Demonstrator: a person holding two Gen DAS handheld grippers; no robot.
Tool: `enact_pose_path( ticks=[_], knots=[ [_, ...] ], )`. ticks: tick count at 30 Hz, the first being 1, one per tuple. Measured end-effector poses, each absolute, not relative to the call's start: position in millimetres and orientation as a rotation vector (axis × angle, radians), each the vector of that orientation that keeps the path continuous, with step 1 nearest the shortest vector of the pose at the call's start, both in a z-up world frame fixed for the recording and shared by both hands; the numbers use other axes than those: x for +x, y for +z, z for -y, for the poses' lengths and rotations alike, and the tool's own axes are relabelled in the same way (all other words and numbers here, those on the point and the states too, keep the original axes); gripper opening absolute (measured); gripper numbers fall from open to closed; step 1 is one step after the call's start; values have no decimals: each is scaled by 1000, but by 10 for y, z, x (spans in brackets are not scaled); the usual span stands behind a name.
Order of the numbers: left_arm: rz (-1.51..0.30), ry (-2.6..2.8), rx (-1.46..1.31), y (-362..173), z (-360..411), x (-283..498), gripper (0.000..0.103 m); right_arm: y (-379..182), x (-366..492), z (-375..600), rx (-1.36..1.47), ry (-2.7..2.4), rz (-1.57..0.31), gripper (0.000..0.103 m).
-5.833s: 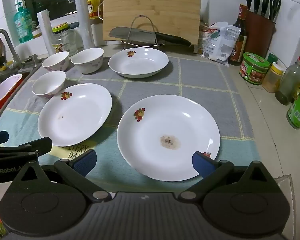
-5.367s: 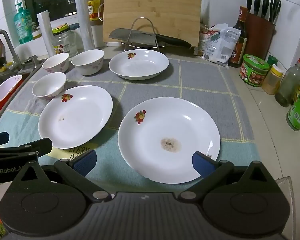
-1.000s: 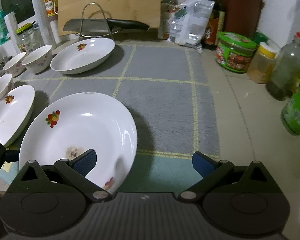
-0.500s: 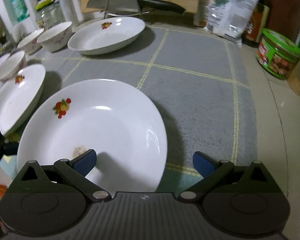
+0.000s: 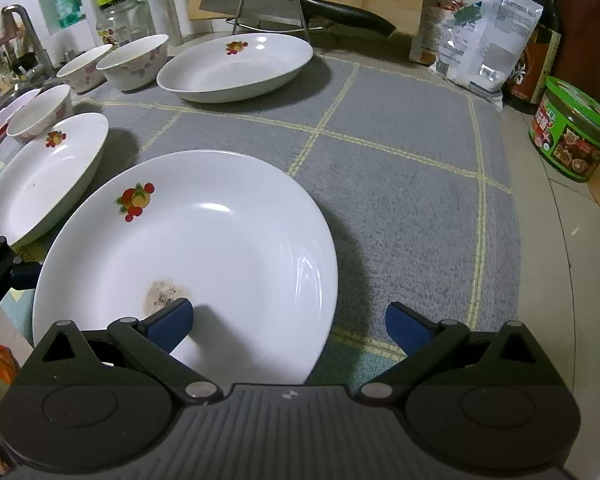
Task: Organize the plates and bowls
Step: 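Lift the stained white plate off the mat with the right tool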
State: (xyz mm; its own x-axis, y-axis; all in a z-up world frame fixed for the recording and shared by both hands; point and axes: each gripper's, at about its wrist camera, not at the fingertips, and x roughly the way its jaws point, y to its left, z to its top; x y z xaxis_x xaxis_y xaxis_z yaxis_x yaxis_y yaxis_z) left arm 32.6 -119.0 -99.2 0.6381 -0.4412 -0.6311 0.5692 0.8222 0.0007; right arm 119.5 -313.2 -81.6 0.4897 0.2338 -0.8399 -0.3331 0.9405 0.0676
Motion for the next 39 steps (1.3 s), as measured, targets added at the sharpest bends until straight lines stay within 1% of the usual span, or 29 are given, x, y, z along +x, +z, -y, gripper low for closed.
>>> enact_pose_path(
  ticks=[8,18,21,22,23,25,39],
  knots=[
    [-637,-606,209,-1011,1168,327,103,-795,1227,3137,-137,398,-1003,103],
    [-629,-621,220,-1022,1153,326,103,-721,1498,3163,-144,681,-1007,103],
    [-633,-632,236,-1010,1156,342,103,-697,1587,3177,-141,740,-1013,101],
    [-631,-634,247,-1005,1157,341,103,-694,1618,3174,-140,753,-1019,99],
    [-628,-634,255,-1001,1162,339,103,-694,1655,3172,-138,766,-1029,95],
    [-627,-634,268,-995,1175,336,103,-708,1715,3171,-128,789,-1047,91],
    [-647,-647,270,-986,1173,386,103,-738,1864,3169,-49,879,-1098,91]
  ],
)
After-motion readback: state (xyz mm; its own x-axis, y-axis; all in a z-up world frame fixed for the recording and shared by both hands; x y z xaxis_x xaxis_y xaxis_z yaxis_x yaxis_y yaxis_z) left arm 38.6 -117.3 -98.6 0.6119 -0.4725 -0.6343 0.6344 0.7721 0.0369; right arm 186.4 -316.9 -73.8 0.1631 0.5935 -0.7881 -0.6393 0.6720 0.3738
